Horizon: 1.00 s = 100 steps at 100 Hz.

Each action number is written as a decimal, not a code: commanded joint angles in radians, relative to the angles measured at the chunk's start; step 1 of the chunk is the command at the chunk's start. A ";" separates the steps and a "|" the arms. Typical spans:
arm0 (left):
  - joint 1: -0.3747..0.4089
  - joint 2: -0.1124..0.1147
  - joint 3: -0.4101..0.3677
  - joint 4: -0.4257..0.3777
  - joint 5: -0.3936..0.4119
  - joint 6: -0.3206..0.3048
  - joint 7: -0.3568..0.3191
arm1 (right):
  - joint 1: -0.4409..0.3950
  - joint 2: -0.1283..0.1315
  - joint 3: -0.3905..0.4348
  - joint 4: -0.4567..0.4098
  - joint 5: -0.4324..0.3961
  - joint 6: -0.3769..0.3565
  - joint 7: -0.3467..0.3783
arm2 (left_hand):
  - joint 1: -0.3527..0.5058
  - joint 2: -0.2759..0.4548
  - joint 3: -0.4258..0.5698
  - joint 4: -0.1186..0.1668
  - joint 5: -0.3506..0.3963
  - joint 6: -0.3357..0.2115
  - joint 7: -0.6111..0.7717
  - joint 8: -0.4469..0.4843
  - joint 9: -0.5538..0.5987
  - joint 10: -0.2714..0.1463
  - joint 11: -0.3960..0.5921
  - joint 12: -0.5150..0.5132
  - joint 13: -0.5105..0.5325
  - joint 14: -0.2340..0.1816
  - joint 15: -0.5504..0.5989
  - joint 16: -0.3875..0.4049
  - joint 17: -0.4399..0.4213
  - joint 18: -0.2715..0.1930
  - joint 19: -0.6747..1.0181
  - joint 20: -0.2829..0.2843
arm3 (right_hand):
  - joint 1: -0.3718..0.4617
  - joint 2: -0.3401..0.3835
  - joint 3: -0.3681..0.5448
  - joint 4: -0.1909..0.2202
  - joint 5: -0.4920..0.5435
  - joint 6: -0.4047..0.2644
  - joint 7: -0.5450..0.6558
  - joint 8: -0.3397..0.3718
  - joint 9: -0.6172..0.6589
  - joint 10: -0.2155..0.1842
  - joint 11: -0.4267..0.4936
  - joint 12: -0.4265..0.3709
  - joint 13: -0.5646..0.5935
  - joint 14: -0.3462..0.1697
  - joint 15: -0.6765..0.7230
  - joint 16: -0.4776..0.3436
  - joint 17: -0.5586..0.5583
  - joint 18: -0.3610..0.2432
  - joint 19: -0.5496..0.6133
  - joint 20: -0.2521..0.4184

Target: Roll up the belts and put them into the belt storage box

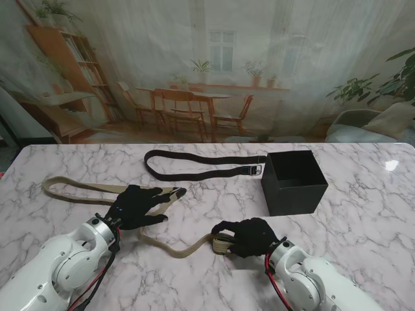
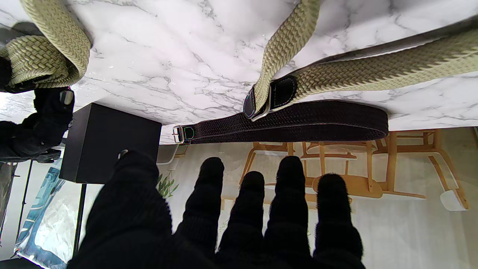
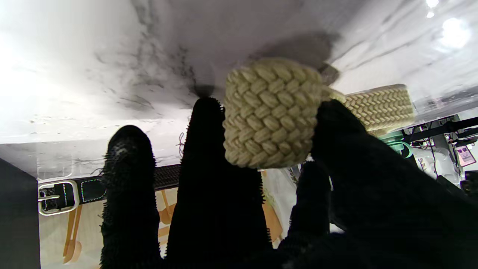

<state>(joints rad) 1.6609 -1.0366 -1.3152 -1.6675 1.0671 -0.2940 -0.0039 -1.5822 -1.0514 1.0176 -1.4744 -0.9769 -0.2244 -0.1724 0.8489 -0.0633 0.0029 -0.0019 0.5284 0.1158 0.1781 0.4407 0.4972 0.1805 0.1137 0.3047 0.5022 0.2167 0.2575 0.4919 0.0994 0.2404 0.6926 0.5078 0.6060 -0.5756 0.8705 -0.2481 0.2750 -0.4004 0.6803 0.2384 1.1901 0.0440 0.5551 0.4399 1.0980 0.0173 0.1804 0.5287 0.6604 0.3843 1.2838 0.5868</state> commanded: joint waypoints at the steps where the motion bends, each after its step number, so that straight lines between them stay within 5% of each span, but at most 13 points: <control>1: -0.001 -0.001 0.002 0.004 0.000 -0.003 -0.011 | -0.021 0.001 -0.014 0.050 -0.003 -0.006 0.011 | 0.007 0.044 -0.029 -0.009 -0.004 0.010 -0.004 0.010 -0.031 0.009 -0.011 0.001 -0.031 0.005 -0.020 -0.001 -0.020 0.032 -0.034 0.013 | 0.134 0.058 0.073 0.058 0.054 -0.063 0.005 -0.013 0.097 -0.045 0.077 0.019 0.180 0.085 0.409 0.027 -0.015 0.051 0.004 -0.019; 14: 0.000 -0.001 0.002 0.004 0.000 -0.003 -0.010 | -0.015 -0.001 -0.019 0.062 -0.007 -0.029 -0.020 | 0.007 0.045 -0.029 -0.009 -0.004 0.010 -0.004 0.010 -0.031 0.008 -0.010 0.001 -0.031 0.006 -0.020 -0.001 -0.021 0.032 -0.034 0.013 | 0.149 -0.025 0.078 0.033 0.179 -0.088 0.082 0.034 0.104 -0.068 0.039 0.022 0.166 0.065 0.385 0.017 -0.059 0.079 -0.035 -0.024; 27: 0.000 -0.001 0.002 0.005 0.000 -0.003 -0.008 | -0.015 -0.003 -0.021 0.066 -0.005 -0.039 -0.037 | 0.008 0.045 -0.028 -0.009 -0.004 0.009 -0.004 0.010 -0.031 0.008 -0.011 0.001 -0.031 0.006 -0.019 -0.001 -0.022 0.033 -0.035 0.013 | 0.145 -0.085 0.070 0.020 0.254 -0.017 0.128 0.072 0.099 -0.083 0.019 0.031 0.144 0.053 0.363 0.010 -0.104 0.102 -0.078 -0.024; 30: 0.000 -0.001 0.002 0.005 0.000 -0.004 -0.008 | -0.014 -0.004 -0.023 0.071 -0.006 -0.041 -0.050 | 0.006 0.045 -0.030 -0.009 -0.004 0.008 -0.004 0.010 -0.032 0.009 -0.011 0.001 -0.031 0.006 -0.020 -0.001 -0.021 0.033 -0.035 0.013 | 0.141 -0.096 0.063 0.017 0.268 -0.013 0.131 0.145 0.085 -0.091 0.009 0.055 0.136 0.045 0.352 0.016 -0.109 0.099 -0.092 -0.003; 33: 0.000 -0.001 0.002 0.005 0.000 -0.004 -0.008 | -0.010 -0.005 -0.028 0.079 -0.010 -0.043 -0.067 | 0.007 0.045 -0.028 -0.009 -0.004 0.009 -0.004 0.010 -0.032 0.008 -0.011 0.001 -0.031 0.006 -0.020 -0.001 -0.021 0.032 -0.035 0.013 | 0.127 -0.110 0.061 0.013 0.246 -0.006 0.166 0.254 0.055 -0.108 0.043 0.081 0.124 0.030 0.348 0.023 -0.110 0.089 -0.096 0.004; 38: 0.000 -0.001 0.002 0.005 0.000 -0.004 -0.008 | -0.010 -0.005 -0.029 0.080 -0.016 -0.038 -0.075 | 0.005 0.044 -0.030 -0.009 -0.003 0.010 -0.004 0.010 -0.030 0.008 -0.010 0.001 -0.031 0.005 -0.020 -0.001 -0.022 0.033 -0.036 0.012 | 0.103 -0.133 0.067 0.008 0.212 0.020 0.227 0.325 -0.007 -0.109 0.153 0.090 0.097 0.019 0.333 0.022 -0.126 0.080 -0.106 0.005; 58: -0.001 -0.001 0.002 0.006 0.001 -0.006 -0.007 | -0.003 -0.006 -0.042 0.094 -0.049 0.007 -0.132 | 0.007 0.044 -0.028 -0.009 -0.003 0.010 -0.004 0.010 -0.028 0.007 -0.010 0.001 -0.029 0.005 -0.019 0.000 -0.021 0.034 -0.035 0.013 | 0.083 -0.133 0.071 0.015 0.149 0.021 0.302 0.400 -0.116 -0.112 0.362 0.051 0.078 0.012 0.334 0.026 -0.122 0.060 -0.094 0.008; 77: -0.001 -0.001 0.002 0.006 0.001 -0.005 -0.007 | -0.004 -0.018 -0.056 0.107 -0.055 0.112 -0.195 | 0.008 0.044 -0.028 -0.009 -0.003 0.010 -0.003 0.010 -0.027 0.007 -0.009 0.002 -0.029 0.006 -0.019 0.000 -0.021 0.033 -0.036 0.013 | 0.085 -0.040 0.041 0.022 0.116 0.044 0.360 0.370 -0.127 -0.097 0.421 0.027 0.071 0.027 0.376 0.046 -0.115 0.058 -0.077 0.003; 90: -0.002 -0.001 0.003 0.007 0.001 -0.005 -0.008 | -0.008 -0.022 -0.059 0.101 -0.037 0.149 -0.181 | 0.009 0.044 -0.028 -0.009 -0.003 0.010 -0.003 0.010 -0.026 0.008 -0.009 0.002 -0.029 0.007 -0.019 0.000 -0.021 0.034 -0.036 0.013 | 0.128 0.069 0.006 0.037 0.047 0.063 0.134 0.240 -0.104 -0.078 0.406 0.012 0.072 0.054 0.404 0.028 -0.101 0.068 -0.058 -0.008; 95: -0.003 0.000 0.004 0.007 0.001 -0.004 -0.009 | -0.010 -0.022 -0.057 0.096 -0.033 0.148 -0.165 | 0.008 0.044 -0.029 -0.009 -0.003 0.010 -0.003 0.010 -0.026 0.006 -0.009 0.002 -0.029 0.005 -0.019 0.000 -0.021 0.034 -0.036 0.013 | 0.142 0.085 0.008 0.046 -0.058 -0.004 0.004 0.059 -0.078 -0.061 0.369 0.025 0.083 0.066 0.410 0.021 -0.097 0.074 -0.054 -0.015; 100: -0.004 0.000 0.005 0.008 0.000 -0.005 -0.010 | -0.011 -0.021 -0.056 0.095 -0.030 0.146 -0.158 | 0.007 0.044 -0.029 -0.009 -0.004 0.010 -0.004 0.010 -0.026 0.007 -0.009 0.002 -0.029 0.006 -0.019 0.000 -0.021 0.034 -0.036 0.013 | 0.149 0.094 0.007 0.050 -0.092 -0.040 0.015 0.039 -0.071 -0.056 0.360 0.032 0.086 0.068 0.410 0.022 -0.095 0.073 -0.053 -0.015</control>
<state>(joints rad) 1.6596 -1.0367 -1.3143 -1.6637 1.0675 -0.2971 0.0011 -1.5743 -1.0750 0.9678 -1.4026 -1.0065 -0.0792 -0.3560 0.8489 -0.0633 0.0029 -0.0019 0.5285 0.1158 0.1781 0.4408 0.4972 0.1805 0.1137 0.3047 0.5022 0.2167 0.2575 0.4919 0.0992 0.2404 0.6925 0.5078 0.6267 -0.5632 0.8167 -0.2475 0.2532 -0.3769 0.7239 0.3370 1.0619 0.0568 0.8577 0.4443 1.1283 0.0398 0.6580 0.6162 0.5582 0.4349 1.2088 0.5760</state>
